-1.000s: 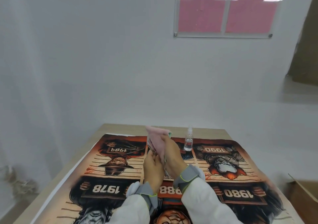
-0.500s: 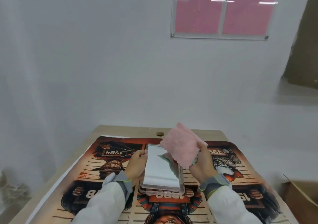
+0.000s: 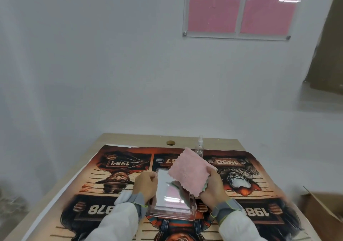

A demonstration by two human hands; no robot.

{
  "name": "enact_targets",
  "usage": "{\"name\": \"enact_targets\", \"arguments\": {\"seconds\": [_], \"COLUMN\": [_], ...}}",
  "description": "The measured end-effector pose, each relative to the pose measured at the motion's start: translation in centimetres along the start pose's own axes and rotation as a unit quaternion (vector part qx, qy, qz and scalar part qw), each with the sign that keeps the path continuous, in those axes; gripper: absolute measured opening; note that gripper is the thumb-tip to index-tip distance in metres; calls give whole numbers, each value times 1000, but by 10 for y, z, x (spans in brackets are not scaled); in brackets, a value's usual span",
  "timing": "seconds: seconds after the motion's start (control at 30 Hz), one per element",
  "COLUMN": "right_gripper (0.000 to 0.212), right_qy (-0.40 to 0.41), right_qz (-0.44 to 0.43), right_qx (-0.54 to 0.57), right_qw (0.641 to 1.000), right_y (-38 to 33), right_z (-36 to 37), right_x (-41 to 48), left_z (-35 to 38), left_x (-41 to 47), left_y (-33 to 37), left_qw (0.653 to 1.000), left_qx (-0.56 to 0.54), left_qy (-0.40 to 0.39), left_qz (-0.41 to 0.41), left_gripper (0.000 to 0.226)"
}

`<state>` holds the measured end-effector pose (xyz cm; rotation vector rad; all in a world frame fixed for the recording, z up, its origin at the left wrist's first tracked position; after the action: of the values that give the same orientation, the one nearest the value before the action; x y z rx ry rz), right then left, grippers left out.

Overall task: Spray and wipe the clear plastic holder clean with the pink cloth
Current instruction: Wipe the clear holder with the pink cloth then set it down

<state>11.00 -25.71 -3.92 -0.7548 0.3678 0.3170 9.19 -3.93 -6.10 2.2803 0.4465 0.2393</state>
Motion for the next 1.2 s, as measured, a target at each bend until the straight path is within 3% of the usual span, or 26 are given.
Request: {"name": "enact_targets", "arguments": {"seconds": [0.17,0.3,0.37,0.5,0.6,0.67,0.77,0.93,1.0,1.2], "right_gripper": [45,45,40,31,27,26,27,26,22,17], "right_qy": [-15,-3,-6,-25,-57,-65,-73,-34,-6,139], "right_qz": [3,-80,-100,-74,-85,-90,-100,-118,-123,-163], "right_qx": [-40,-104,-134,-214,-256,-255,-210,-78,-99,-253], "right_qw": [999,991,986,974,961,961,970,989,987,943], "right_y": [3,0,-5,-12,-17,-19,-22,-31,-38,-66], "right_z": [-3,-5,-1,9,7,0,-14,-38,-46,-84], "right_x": [3,6,4,-8,-17,-22,-25,-17,-17,-13], "left_z": [1,-4,-8,-16,-12,-5,2,17,28,55], "left_x": [0,-5,-9,-17,-19,-20,-24,-41,-51,-73], "left_y": [-9,2,15,47,59,61,63,67,74,101], "left_qw": [1000,996,985,929,935,934,925,907,907,964], "left_qx": [-15,-77,-170,-347,-342,-354,-377,-372,-370,-235], "left_qy": [19,41,2,-127,-91,-49,-49,-181,-193,-109], "left_qz": [13,7,22,16,13,-6,-30,-84,-54,57], "left_gripper": [21,26,36,63,50,50,65,79,73,27]}}
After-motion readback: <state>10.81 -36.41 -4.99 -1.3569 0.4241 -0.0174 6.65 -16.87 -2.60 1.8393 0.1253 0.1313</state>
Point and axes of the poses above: each hand's wrist, its own x-axis towards the middle knuckle, its own z-axis out of the palm, y = z × x, the point moved 1 cm from there along x, towards the middle knuckle, and after that the axes turned 3 degrees about y, right-handed, at the moved point
